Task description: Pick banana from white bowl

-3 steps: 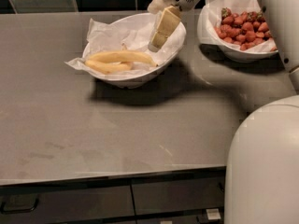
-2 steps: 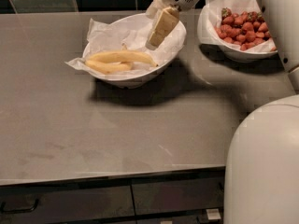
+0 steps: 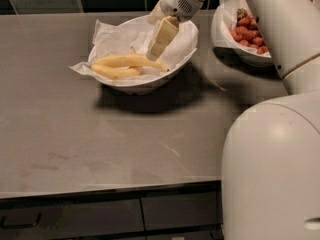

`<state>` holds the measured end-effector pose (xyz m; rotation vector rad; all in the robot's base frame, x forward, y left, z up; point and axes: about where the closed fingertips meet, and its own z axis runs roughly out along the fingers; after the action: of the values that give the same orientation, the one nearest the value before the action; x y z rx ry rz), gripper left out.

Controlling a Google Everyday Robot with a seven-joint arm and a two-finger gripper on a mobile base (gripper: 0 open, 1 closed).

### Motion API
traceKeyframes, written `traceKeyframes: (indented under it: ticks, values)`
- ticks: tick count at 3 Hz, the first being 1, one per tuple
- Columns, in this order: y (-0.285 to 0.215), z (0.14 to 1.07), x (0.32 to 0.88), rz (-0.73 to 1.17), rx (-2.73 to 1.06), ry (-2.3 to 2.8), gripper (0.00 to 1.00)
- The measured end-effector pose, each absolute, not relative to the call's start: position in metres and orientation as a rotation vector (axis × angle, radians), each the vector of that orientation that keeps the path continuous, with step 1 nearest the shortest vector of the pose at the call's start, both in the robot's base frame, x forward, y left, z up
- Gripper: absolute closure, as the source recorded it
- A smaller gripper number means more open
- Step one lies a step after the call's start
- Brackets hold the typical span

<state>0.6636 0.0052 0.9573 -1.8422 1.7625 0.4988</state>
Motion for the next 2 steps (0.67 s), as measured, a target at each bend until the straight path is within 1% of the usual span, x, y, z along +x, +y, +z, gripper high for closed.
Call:
traceKeyframes:
  ticks: [1, 2]
  values:
    - [0.017, 0.937, 0.673, 0.548, -1.859, 1.771, 0.17]
    - [0.027, 0.922, 0.686, 0.550, -1.861, 1.787, 0.20]
